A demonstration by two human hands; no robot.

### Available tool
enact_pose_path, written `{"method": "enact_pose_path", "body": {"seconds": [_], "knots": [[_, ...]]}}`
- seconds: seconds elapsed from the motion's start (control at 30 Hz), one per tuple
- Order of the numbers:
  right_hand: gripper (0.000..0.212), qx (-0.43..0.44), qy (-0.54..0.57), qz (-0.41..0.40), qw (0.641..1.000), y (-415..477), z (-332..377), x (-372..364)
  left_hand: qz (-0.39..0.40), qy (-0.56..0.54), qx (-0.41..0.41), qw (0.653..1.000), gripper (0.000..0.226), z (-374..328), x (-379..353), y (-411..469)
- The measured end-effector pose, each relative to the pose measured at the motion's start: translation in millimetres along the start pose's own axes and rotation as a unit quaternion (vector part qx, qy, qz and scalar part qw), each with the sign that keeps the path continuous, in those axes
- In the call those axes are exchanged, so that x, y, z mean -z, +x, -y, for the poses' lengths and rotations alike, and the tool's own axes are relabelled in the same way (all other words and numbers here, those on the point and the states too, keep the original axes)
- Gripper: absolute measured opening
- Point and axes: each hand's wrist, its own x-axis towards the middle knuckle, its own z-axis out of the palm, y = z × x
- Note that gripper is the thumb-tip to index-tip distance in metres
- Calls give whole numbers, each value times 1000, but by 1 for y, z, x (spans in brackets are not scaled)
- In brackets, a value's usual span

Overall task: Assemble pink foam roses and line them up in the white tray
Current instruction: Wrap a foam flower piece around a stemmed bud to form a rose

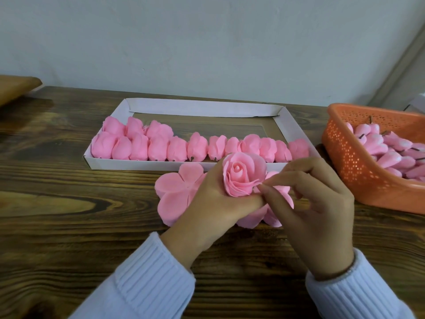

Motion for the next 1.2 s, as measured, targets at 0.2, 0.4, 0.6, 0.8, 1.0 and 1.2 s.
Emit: {"method": "enact_pose_path", "body": {"seconds": [0.2, 0.4, 0.6, 0.8, 1.0, 1.2], "knots": [[7, 10, 33, 19, 999, 1, 0, 0, 15, 12, 6, 1000, 21, 1, 2, 0], [11, -50, 165, 71, 982, 0, 2, 2, 12, 9, 15, 1000, 26, 0, 1, -1], [13, -111, 256, 87, 956, 1, 2, 0, 29, -15, 14, 999, 32, -2, 1, 0], [20, -144, 266, 98, 948, 2, 1, 1, 39, -37, -1, 999, 21, -3, 0, 0], [34, -157, 290, 78, 941, 0, 3, 1, 6, -23, -9, 1000, 20, -3, -1, 0], [23, -166, 248, 86, 950, 2, 2, 1, 7, -14, -4, 1000, 27, -3, -2, -1]]}}
